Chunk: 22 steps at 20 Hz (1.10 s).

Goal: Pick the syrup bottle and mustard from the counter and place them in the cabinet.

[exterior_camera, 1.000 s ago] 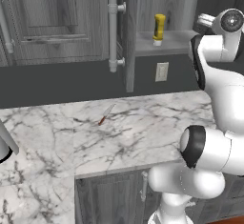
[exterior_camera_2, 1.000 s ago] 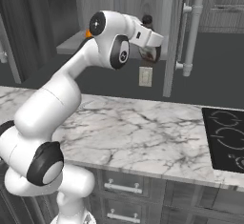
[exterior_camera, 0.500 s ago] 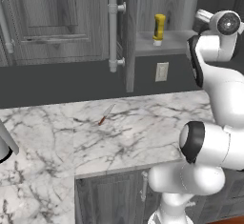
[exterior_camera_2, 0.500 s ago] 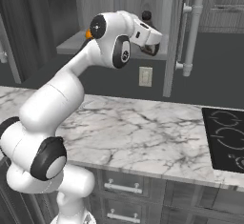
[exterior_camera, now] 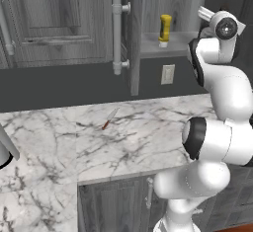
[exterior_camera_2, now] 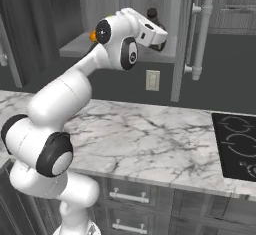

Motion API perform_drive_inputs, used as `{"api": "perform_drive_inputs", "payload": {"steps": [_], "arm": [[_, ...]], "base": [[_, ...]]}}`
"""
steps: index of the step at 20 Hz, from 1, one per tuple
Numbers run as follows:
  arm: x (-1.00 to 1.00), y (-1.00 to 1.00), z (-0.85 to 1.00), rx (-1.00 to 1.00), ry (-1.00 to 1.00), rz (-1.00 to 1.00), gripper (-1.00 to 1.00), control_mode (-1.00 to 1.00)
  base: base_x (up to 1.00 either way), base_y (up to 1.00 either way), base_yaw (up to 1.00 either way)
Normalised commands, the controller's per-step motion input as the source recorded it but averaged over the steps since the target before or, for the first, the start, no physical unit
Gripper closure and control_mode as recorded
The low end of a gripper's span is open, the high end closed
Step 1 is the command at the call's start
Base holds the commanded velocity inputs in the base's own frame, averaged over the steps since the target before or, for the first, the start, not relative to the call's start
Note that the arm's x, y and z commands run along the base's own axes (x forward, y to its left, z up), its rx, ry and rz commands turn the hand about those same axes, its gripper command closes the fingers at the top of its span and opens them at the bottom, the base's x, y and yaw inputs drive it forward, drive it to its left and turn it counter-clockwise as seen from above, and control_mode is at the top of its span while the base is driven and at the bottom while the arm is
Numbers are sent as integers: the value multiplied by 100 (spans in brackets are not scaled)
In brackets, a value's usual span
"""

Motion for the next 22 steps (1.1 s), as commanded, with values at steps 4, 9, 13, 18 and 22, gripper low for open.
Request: {"api": "perform_drive_inputs", "payload": {"steps": [4, 9, 13, 18, 22], "arm": [[16, 2, 50, 0, 5, 0, 100, -100], [9, 1, 26, -1, 8, 3, 100, -100], [0, 1, -3, -1, 1, 0, 100, -100], [0, 0, -14, -5, 7, 5, 100, -100], [0, 5, -4, -6, 10, 6, 100, -100]], "base": [[0, 0, 0], [0, 0, 0], [0, 0, 0], [0, 0, 0], [0, 0, 0]]}}
